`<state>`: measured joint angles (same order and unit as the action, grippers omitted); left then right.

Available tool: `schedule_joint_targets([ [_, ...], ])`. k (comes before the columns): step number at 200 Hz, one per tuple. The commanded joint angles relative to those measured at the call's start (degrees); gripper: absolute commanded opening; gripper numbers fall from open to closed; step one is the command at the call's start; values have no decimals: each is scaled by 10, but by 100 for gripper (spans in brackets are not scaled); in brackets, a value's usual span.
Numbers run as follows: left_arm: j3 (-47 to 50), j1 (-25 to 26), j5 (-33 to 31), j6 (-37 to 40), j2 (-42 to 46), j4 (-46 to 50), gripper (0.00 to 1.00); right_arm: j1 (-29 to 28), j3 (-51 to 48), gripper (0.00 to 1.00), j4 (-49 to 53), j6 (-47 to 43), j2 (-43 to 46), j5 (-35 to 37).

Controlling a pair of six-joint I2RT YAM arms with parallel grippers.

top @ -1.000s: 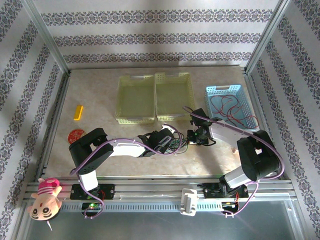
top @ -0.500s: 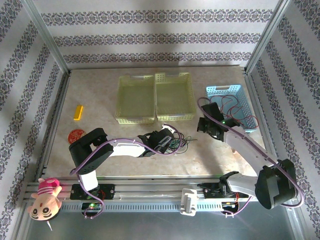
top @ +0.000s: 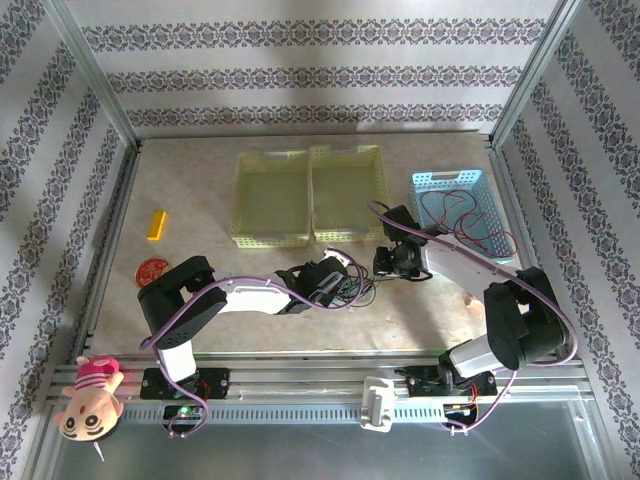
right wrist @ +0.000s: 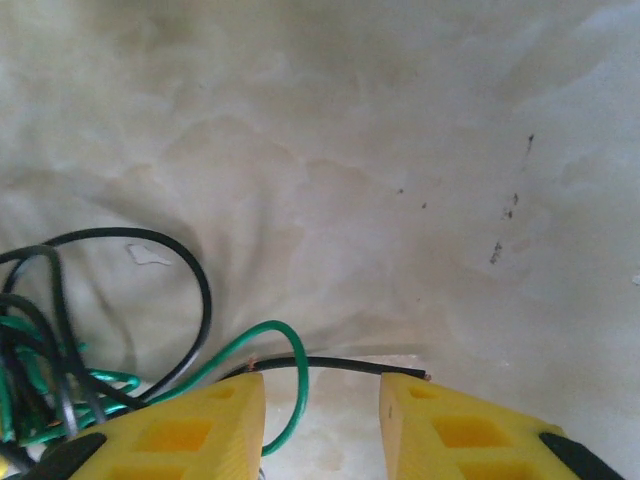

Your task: Untangle the cables

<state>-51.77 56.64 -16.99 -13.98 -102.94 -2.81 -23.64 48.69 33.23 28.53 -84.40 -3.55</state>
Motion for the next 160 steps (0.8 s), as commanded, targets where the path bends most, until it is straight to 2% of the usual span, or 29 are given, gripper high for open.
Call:
schedule_joint_targets([
  [1,10,9,26,5,-24,57,53,-4,-9,35,10,0,-13,-11],
  [102,9,9,22,2,-26,57,53,-22,-24,32,-1,0,-67,-19],
  [115,9,9,22,2,-26,58,53,-26,-24,26,2,1,-67,-10],
  [132,9,9,21,3,-26,57,53,-28,-25,8,5,6,-52,15],
  [160,9,9,23,2,-25,60,53,-27,-19,1,24,22,3,85],
])
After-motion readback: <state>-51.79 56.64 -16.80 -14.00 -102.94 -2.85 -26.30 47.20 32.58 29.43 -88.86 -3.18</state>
